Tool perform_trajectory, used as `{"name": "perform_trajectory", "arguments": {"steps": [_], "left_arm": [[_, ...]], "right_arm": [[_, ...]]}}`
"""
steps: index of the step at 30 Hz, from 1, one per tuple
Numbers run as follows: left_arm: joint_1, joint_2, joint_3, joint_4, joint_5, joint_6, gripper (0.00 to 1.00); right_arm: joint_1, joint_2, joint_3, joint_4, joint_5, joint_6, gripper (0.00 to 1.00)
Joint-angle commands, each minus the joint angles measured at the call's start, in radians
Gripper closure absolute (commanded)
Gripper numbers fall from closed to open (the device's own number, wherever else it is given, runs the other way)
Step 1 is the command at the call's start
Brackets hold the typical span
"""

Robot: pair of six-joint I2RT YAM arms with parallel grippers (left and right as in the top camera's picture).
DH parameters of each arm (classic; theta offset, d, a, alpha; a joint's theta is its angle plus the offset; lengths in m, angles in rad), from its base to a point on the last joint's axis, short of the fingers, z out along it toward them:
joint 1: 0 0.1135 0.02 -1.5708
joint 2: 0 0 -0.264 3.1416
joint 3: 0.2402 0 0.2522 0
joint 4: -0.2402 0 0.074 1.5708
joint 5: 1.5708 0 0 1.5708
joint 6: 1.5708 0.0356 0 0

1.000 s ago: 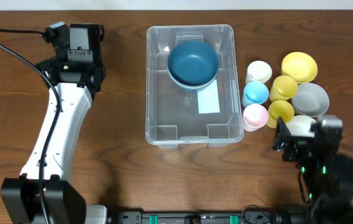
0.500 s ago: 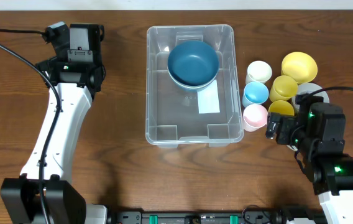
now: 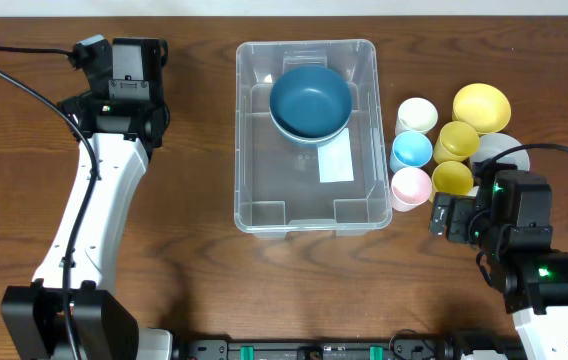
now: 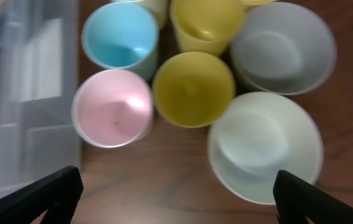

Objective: Pack container
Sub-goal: 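Move the right gripper down over the yellow cup and grasp its rim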

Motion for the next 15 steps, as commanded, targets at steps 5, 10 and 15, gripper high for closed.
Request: {"name": "perform_trajectory", "arguments": {"steps": [5, 10, 15], "left_arm": [[0.003, -0.015, 0.003, -0.002, -0.023, 0.006, 0.02], [0.003, -0.015, 0.003, -0.002, -0.023, 0.006, 0.02], [0.003, -0.015, 0.003, -0.002, -0.023, 0.006, 0.02]], "right_arm": [[-0.038, 0.008, 0.026, 0.035, 0.153, 0.055, 0.01], [-0.135, 0.074, 0.026, 0.069, 0.141, 0.068, 0.01], [-0.189, 0.171, 0.026, 0.132, 0.019, 0.034, 0.02]]}}
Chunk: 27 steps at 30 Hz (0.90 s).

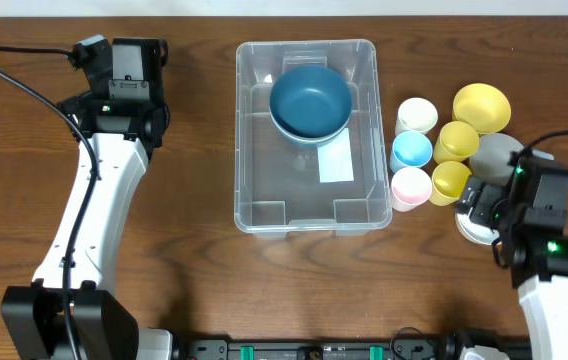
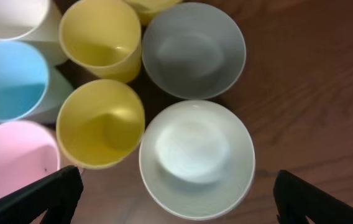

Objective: Pack container
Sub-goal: 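Move the right gripper down over the yellow cup and grasp its rim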

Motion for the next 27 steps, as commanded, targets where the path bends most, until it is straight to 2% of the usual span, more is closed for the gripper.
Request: {"name": "perform_trajectory", "arguments": {"steps": [1, 4, 14, 27], "left_arm": [[0.003, -0.015, 0.003, -0.002, -0.023, 0.006, 0.02], [0.003, -0.015, 0.003, -0.002, -0.023, 0.006, 0.02], [0.003, -0.015, 0.003, -0.002, -0.023, 0.006, 0.02], [0.003, -0.015, 0.003, -0.002, -0.023, 0.006, 0.02]], "right_arm": [[-0.02, 0.06, 0.022, 0.045, -0.096, -0.02, 0.02], [-0.02, 0.122, 0.022, 0.087, -0.112, -0.026, 0.06], [-0.02, 0.27, 0.022, 0.138, -0.128, -0.05, 0.37], [-0.02, 0.397, 0.02, 0.173, -0.128, -0.057, 0.45]]}}
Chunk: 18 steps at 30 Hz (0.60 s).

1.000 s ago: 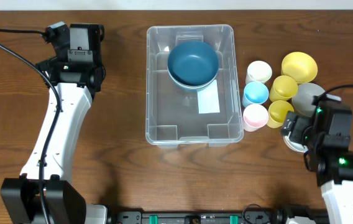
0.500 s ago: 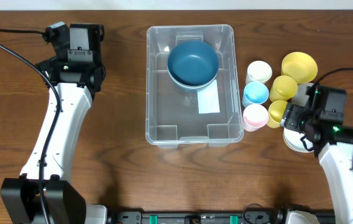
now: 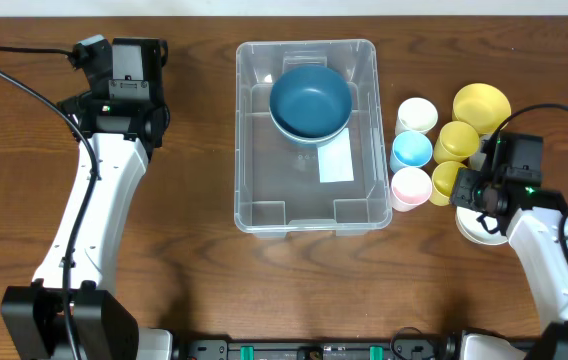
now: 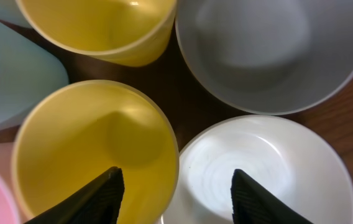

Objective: Pack container
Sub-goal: 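Move the right gripper down over the yellow cup and grasp its rim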

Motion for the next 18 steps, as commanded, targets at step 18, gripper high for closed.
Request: {"name": "perform_trajectory", "arguments": {"steps": [18], "left_arm": [[0.003, -0.015, 0.003, -0.003, -0.023, 0.006, 0.02]], "right_arm": [[-0.006, 0.041, 0.018, 0.005, -0.007, -0.019, 0.86]]}}
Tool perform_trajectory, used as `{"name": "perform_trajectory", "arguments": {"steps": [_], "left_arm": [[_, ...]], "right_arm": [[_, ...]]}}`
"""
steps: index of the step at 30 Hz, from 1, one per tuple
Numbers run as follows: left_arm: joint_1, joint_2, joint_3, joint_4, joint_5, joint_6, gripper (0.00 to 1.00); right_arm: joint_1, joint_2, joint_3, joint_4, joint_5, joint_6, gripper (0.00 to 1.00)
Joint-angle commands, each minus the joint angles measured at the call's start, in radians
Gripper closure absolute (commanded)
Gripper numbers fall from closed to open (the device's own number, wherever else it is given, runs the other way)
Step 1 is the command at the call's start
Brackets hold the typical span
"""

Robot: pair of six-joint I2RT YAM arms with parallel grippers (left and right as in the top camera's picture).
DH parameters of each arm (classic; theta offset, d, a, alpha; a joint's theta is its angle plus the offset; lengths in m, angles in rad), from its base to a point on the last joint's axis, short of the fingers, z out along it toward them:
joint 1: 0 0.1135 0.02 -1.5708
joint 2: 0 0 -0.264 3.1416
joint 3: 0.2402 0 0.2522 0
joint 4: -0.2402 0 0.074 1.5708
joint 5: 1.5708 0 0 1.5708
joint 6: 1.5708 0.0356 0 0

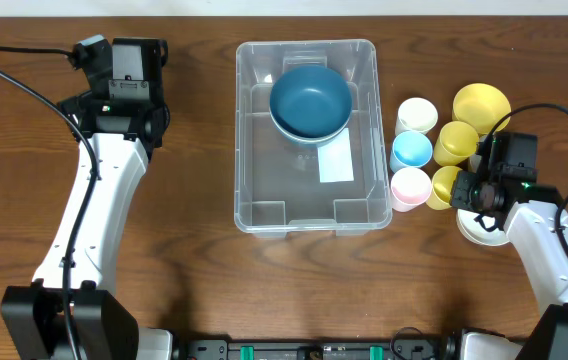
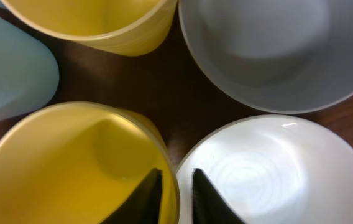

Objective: Pack container
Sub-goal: 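Move the right gripper down over the yellow cup and grasp its rim, then carry the yellow cup into the container's front left and release it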

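Note:
A clear plastic container (image 1: pixel 246 215) stands mid-table with a dark blue bowl (image 1: pixel 310 100) inside its far end. To its right, my right gripper (image 2: pixel 176 196) is shut on the rim of the near yellow cup (image 2: pixel 58 168): one finger is inside the cup, the other hangs over the white bowl (image 2: pixel 270 174). Overhead, that gripper (image 1: pixel 469 190) sits at the yellow cup (image 1: pixel 448 181). My left arm (image 1: pixel 114 110) rests at the far left, its fingers hidden beneath the wrist.
Around the held cup stand a pink cup (image 1: pixel 410 186), a light-blue cup (image 1: pixel 411 150), a white cup (image 1: pixel 417 114), a second yellow cup (image 1: pixel 457 140), a yellow bowl (image 1: pixel 481 104) and a grey bowl (image 2: pixel 270 50). They crowd together, some touching.
My right gripper's fingers, wide apart over the yellow cup and white bowl, have come down a little and shut on the yellow cup's rim. The left arm has not moved.
My right gripper first hung open, high over the cluster near the pink and yellow cups. It then stood farther right above the white bowl. Later it was low and open astride the yellow cup's rim, and now it is shut on that rim.

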Motion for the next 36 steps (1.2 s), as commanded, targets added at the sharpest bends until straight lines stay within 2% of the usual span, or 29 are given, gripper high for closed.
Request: {"name": "perform_trajectory", "arguments": {"steps": [1, 6, 15, 30, 36], "left_arm": [[0.003, -0.015, 0.003, -0.002, -0.023, 0.006, 0.02], [0.003, -0.015, 0.003, -0.002, -0.023, 0.006, 0.02], [0.003, -0.015, 0.003, -0.002, -0.023, 0.006, 0.02], [0.003, -0.015, 0.003, -0.002, -0.023, 0.006, 0.02], [0.003, -0.015, 0.003, -0.002, -0.023, 0.006, 0.02]], "right_arm": [[-0.006, 0.002, 0.018, 0.001, 0.0, -0.005, 0.89], [-0.006, 0.002, 0.018, 0.001, 0.0, -0.005, 0.99], [-0.006, -0.029, 0.019, -0.007, 0.0, -0.016, 0.99], [-0.004, -0.29, 0.019, -0.083, -0.002, -0.015, 0.99], [0.007, -0.404, 0.022, -0.09, -0.151, -0.015, 0.99]]}}
